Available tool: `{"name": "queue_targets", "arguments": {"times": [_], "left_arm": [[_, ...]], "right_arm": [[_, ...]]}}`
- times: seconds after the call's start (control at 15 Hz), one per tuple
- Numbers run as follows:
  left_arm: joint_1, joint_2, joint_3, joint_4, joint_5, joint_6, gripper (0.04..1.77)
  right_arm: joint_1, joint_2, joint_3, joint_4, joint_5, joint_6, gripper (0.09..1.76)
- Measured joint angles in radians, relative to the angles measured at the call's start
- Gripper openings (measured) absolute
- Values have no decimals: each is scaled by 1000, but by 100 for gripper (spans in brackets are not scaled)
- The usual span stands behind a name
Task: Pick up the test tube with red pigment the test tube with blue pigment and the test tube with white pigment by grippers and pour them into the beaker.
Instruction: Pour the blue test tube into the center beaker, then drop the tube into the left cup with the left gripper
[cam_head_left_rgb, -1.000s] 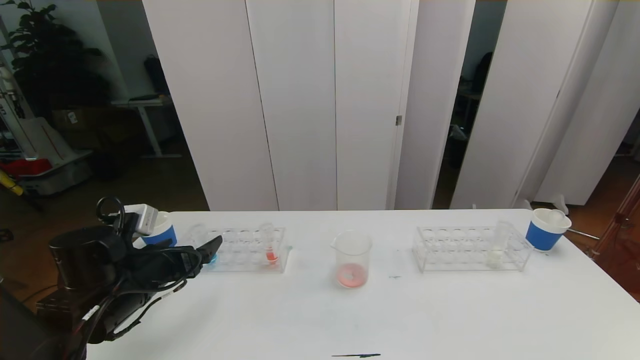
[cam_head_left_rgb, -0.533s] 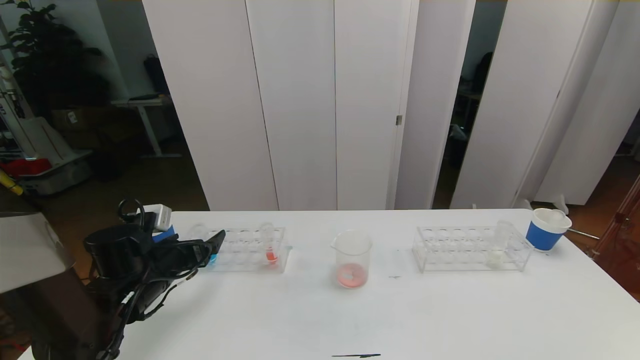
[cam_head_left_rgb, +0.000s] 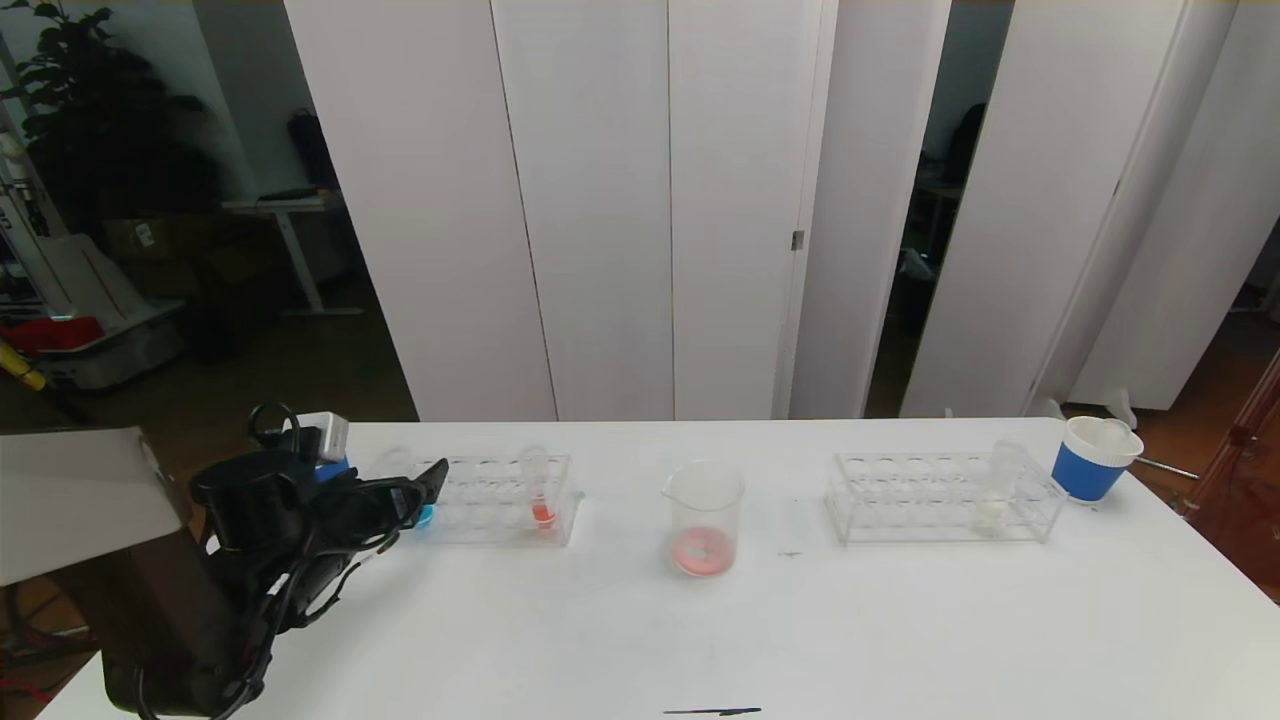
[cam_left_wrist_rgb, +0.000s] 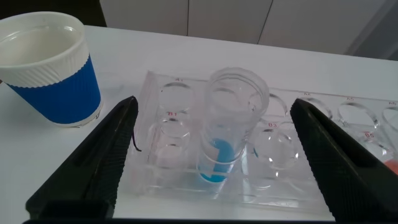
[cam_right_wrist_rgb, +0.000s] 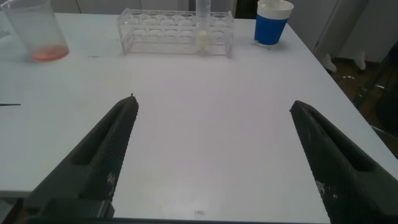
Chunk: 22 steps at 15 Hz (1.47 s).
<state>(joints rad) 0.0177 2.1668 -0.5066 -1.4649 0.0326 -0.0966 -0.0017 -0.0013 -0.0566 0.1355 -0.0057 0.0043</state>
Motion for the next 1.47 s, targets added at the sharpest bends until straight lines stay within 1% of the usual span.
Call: {"name": "queue_targets", "arguments": {"times": [0.07, 0.13, 0.2, 0.27, 0.33, 0.4, 0.47, 0.53, 1.13, 1.47], "left_arm": [[0, 4, -7, 0, 1, 0, 170], [0, 7, -15, 0, 0, 0, 151], [0, 9, -20, 0, -5, 3, 113], [-2, 11, -24, 1, -11, 9, 68], [-6, 14, -28, 0, -8, 17, 42], [-9, 17, -29, -2, -5, 25, 42], [-13, 20, -31, -4, -3, 29, 67], [-14, 23, -31, -13, -3, 30, 56], [-19, 19, -35, -19, -11, 38, 56], [-23, -47, -44, 3, -14, 37, 56]], "right_arm": [[0, 0, 0, 0, 0, 0, 175], [0, 0, 0, 0, 0, 0, 175], [0, 0, 0, 0, 0, 0, 175], [0, 0, 0, 0, 0, 0, 175], [0, 0, 0, 0, 0, 0, 175], [0, 0, 0, 1, -1, 0, 175], [0, 0, 0, 0, 0, 0, 175], [0, 0, 0, 0, 0, 0, 175], [0, 0, 0, 0, 0, 0, 175], [0, 0, 0, 0, 0, 0, 175]]}}
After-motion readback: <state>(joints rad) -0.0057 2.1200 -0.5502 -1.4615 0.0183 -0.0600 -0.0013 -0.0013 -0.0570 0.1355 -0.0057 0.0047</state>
